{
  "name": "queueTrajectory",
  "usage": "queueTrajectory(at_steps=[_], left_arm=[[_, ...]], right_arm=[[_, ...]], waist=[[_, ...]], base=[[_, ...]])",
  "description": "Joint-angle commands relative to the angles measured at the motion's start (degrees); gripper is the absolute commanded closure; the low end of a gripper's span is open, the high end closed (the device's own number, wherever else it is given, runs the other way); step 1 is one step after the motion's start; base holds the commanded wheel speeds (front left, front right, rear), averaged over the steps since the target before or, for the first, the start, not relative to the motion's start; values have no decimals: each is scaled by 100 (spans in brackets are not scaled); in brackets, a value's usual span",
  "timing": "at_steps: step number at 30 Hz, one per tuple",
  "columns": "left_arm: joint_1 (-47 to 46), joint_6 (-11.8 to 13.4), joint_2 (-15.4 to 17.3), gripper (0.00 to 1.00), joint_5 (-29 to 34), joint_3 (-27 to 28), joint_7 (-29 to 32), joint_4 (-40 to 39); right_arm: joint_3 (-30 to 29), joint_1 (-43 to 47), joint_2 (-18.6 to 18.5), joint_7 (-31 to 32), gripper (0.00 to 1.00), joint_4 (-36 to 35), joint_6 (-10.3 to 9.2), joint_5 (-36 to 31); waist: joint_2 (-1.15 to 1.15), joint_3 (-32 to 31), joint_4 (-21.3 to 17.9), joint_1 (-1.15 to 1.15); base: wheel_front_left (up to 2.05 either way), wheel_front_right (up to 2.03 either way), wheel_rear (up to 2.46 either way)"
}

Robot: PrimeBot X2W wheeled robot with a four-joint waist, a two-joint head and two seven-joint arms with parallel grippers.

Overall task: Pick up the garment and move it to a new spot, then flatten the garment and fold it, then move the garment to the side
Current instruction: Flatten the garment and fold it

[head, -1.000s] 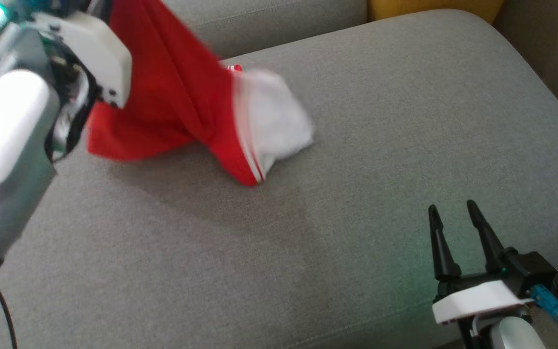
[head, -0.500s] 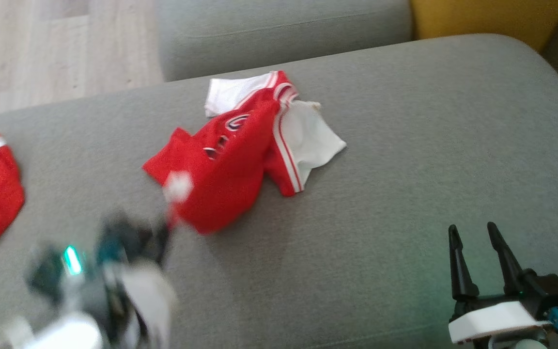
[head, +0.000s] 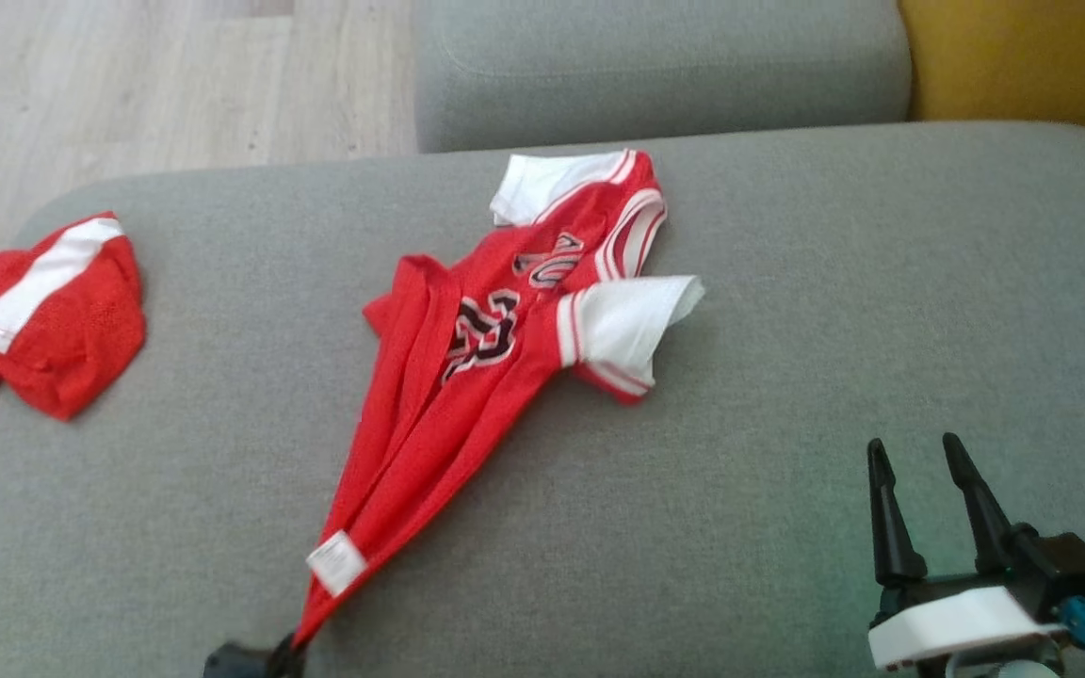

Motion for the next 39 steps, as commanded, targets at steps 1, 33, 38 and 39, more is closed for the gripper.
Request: queueTrajectory(at_steps=[1, 33, 38, 39], left_arm=[[-131, -24, 97, 100, -18, 262, -162, 61], [-5, 1496, 847, 0, -626, 1733, 419, -1751], [-864, 1060, 387, 0, -220, 1172, 587, -1655], [-1077, 946, 230, 0, -127, 1025, 632, -1551]], right_arm=[[160, -156, -53, -63, 0, -147, -4, -60], [203, -84, -115, -63, 0, -183, -4, -124], [267, -196, -132, -63, 0, -178, -4, -121], [288, -224, -131, -63, 0, -178, -4, -115]], waist=[[0, -35, 15, 0], [0, -287, -1020, 0], [0, -203, -1189, 0], [0, -174, -1224, 0]], base=[[0, 0, 0], [0, 0, 0], [0, 0, 0], [0, 0, 0]])
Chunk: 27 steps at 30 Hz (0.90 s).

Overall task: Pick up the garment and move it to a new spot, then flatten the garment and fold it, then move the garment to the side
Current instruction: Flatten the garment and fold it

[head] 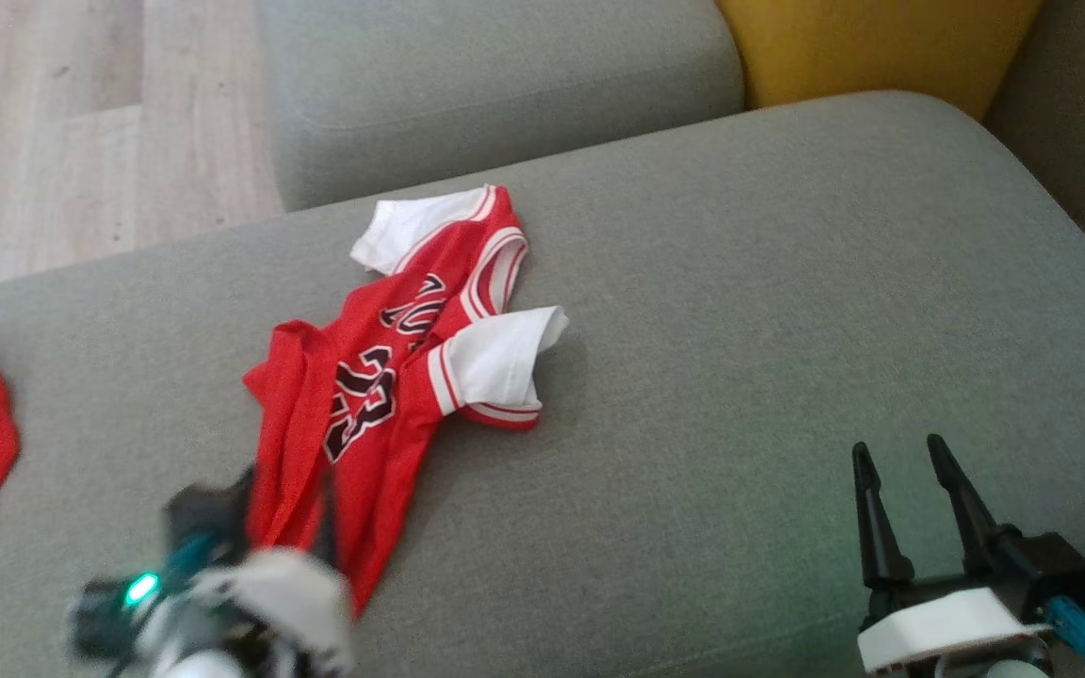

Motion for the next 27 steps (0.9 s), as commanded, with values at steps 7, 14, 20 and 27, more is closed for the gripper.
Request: queueTrajectory(at_steps=[7, 14, 20, 27], left_arm=[[-1948, -922, -1288, 0, 453, -555, 199, 1112], [-3289, -1597, -2309, 0, 661, -808, 144, 3074], [-3794, -1731, -2604, 0, 685, -801, 180, 4166], [-4248, -2049, -2873, 0, 791, -1022, 307, 5143]], right_arm=[[297, -429, -94, -63, 0, -212, -4, 38], [465, -819, -66, -63, 0, -205, -4, 159], [460, -924, -49, -63, 0, -167, -4, 202], [462, -951, -31, -63, 0, -111, -4, 201]], waist=[[0, 523, -297, 0], [0, 1216, -640, 0], [0, 1340, -771, 0], [0, 1300, -798, 0]], base=[[0, 0, 0], [0, 0, 0], [0, 0, 0], [0, 0, 0]])
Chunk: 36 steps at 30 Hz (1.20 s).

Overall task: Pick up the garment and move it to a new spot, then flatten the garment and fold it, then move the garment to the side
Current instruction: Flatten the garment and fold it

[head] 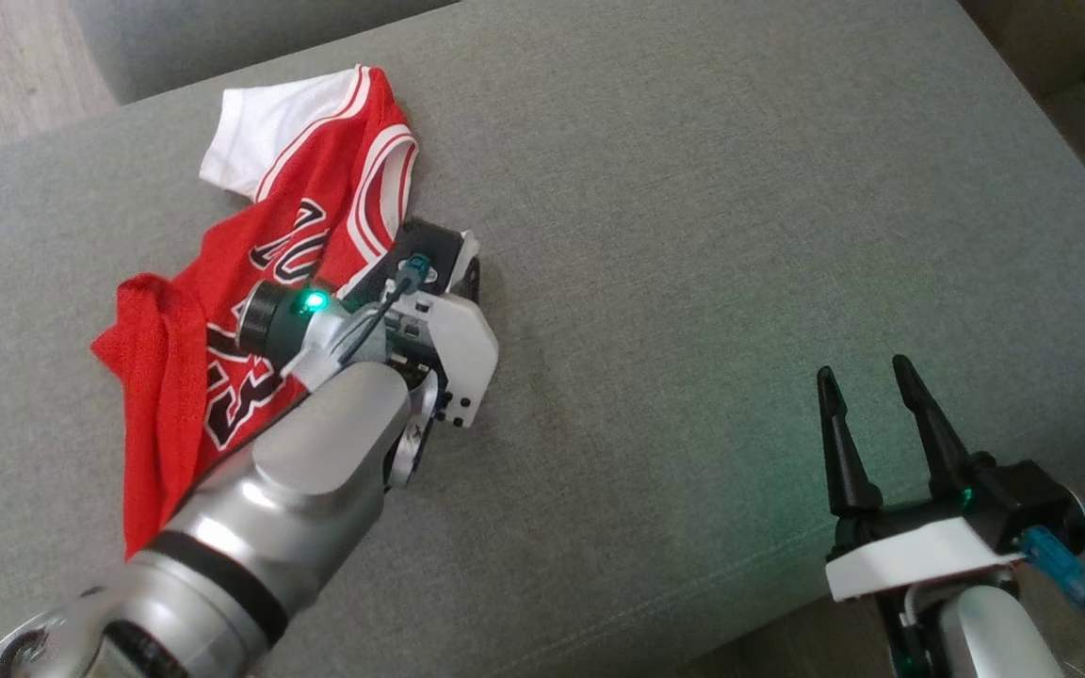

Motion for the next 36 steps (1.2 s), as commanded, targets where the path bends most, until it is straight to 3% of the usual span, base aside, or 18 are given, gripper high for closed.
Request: queueTrajectory(at_steps=[1, 6, 7, 9, 14, 21, 34, 35, 36], left_arm=[[-377, -34, 22, 0, 89, 98, 59, 77], [-498, -308, -101, 0, 124, -107, 260, 603], [-511, -371, -123, 13, 135, -160, 312, 697], [-531, -492, -170, 100, 149, -252, 405, 851], [-603, -571, -267, 100, 11, -138, 170, 956], [-585, -424, -367, 100, -235, 190, -523, 590], [684, -497, -476, 100, -368, -788, -476, -1047], [769, -552, -477, 83, -384, -884, -455, -1154], [866, -623, -477, 57, -447, -944, -440, -1266]], right_arm=[[129, -217, -36, -63, 0, -151, -4, 43], [185, -237, -27, -63, 0, -130, -4, 58], [189, -236, -25, -63, 0, -128, -4, 61], [187, -231, -24, -63, 0, -120, -4, 64], [135, -201, -21, -63, 0, -111, -4, 64], [65, -77, -18, -63, 0, -102, -4, 44], [37, -19, -17, -63, 0, -115, -4, 18], [31, -17, -17, -63, 0, -115, -4, 18], [26, -16, -17, -63, 0, -111, -4, 19]], waist=[[0, -22, -2, 0], [0, -61, -15, 0], [0, -66, -16, 0], [0, -76, -21, 0], [0, -120, -29, 0], [0, -280, 33, 0], [0, -329, 88, 0], [0, -311, 86, 0], [0, -297, 83, 0]], base=[[0, 0, 0], [0, 0, 0], [0, 0, 0], [0, 0, 0], [0, 0, 0], [0, 0, 0], [0, 0, 0], [0, 0, 0], [0, 0, 0]])
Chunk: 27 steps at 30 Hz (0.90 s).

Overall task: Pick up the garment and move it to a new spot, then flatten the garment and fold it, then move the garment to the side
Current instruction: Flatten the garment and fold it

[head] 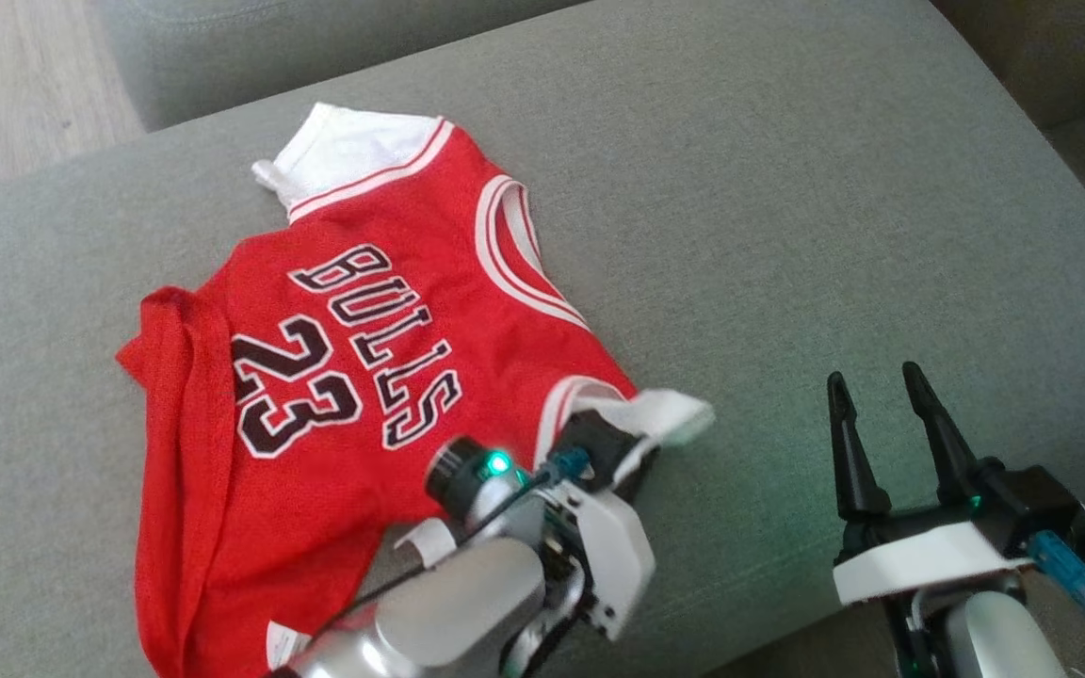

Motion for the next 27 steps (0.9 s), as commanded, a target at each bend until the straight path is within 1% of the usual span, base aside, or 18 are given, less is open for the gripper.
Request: queueTrajectory(at_steps=[1, 2, 4, 8, 9, 11, 13, 15, 21, 27], left_arm=[[-206, -35, -12, 22, -31, 130, 8, -207], [-120, -138, -12, 0, -108, 82, 54, -298], [41, -332, -12, 0, -348, 41, 134, -477], [222, -723, -13, 0, -858, 87, 70, -864], [232, -775, -13, 0, -939, 112, 34, -932], [247, -778, -13, 0, -1049, 168, 20, -1019], [275, -647, 29, 0, -1074, 299, -116, -1171], [317, -476, 170, 0, -1007, 400, -284, -1298], [616, 371, 793, 0, -739, 890, -817, -1752], [1265, 1114, 1398, 0, -515, 1599, -1020, -2332]], right_arm=[[127, -55, -23, -63, 0, -154, -4, -12], [125, -53, -23, -63, 0, -145, -4, -10], [114, -55, -23, -63, 0, -120, -4, -12], [80, -52, -22, -63, 0, -90, -4, -17], [67, -43, -22, -63, 0, -86, -4, -21], [36, -11, -22, -63, 0, -83, -4, -30], [-21, 63, -22, -63, 0, -87, -4, -51], [-42, 120, -22, -63, 0, -95, -4, -65], [-188, 293, -38, -63, 0, -190, -4, -142], [-343, 460, -95, -63, 0, -303, -4, -227]], waist=[[0, 10, -3, 0], [0, 18, -6, 0], [0, 25, -11, 0], [0, -15, -8, 0], [0, -38, -3, 0], [0, -96, 20, 0], [0, -209, 81, 0], [0, -297, 128, 0], [0, -506, 395, 0], [0, -680, 768, 0]], base=[[0, 0, 0], [0, 0, 0], [0, 0, 0], [0, 0, 0], [0, 0, 0], [0, 0, 0], [0, 0, 0], [0, 0, 0], [0, 0, 0], [0, 0, 0]])
